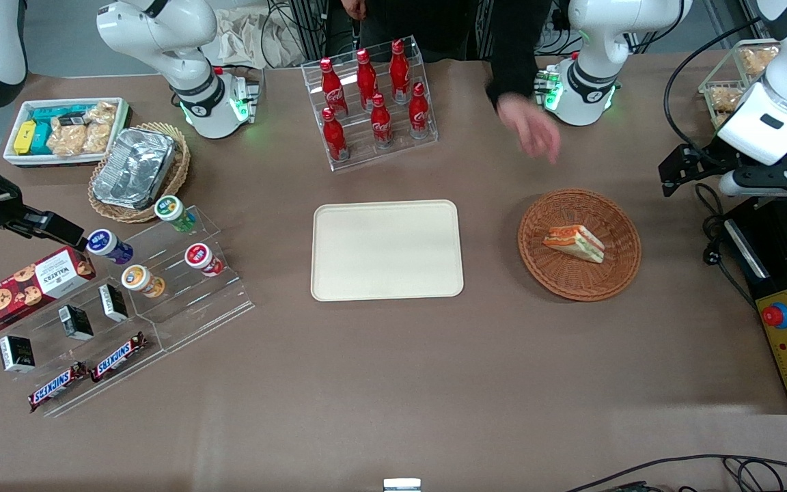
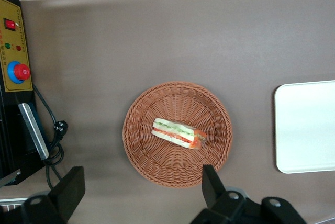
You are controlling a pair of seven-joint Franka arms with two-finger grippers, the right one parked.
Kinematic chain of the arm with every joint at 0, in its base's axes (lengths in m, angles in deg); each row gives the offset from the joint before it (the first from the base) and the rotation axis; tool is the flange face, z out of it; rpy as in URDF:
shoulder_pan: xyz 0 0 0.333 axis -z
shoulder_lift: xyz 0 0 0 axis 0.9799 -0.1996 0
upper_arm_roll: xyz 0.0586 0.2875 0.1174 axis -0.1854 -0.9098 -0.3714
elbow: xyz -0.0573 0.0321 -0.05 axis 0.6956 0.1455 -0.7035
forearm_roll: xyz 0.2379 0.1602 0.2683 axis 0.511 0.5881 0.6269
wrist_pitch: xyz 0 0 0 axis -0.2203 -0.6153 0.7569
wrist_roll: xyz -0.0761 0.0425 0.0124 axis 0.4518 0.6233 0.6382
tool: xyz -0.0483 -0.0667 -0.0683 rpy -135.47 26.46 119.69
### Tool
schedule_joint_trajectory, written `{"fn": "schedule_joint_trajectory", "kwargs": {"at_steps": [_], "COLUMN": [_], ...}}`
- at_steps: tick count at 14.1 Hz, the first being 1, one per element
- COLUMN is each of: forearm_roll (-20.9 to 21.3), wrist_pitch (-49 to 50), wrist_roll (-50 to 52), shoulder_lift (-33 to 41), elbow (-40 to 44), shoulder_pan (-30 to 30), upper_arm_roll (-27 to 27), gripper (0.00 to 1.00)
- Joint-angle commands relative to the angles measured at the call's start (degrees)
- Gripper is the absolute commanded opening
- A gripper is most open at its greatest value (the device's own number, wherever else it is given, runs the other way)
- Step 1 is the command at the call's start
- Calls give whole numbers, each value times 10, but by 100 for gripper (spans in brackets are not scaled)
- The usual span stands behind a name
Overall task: Place sandwich from basket to tray
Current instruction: 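Move the left gripper over the wicker basket above the sandwich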
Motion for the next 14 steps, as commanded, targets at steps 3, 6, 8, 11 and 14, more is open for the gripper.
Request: {"fn": "schedule_joint_trajectory", "kwargs": {"at_steps": [3, 6, 8, 11, 14], "forearm_roll": [-10, -13, -13, -13, -12], "wrist_pitch": [-3, -3, 0, 14, 28], "wrist_roll": [-10, -9, 9, 148, 310], "shoulder_lift": [0, 0, 0, 2, 1], "elbow": [1, 1, -2, -2, -4], "shoulder_pan": [-8, -12, -14, -12, 1], "upper_arm_roll": [4, 2, 2, 4, 7], "gripper": [99, 99, 99, 99, 99]}}
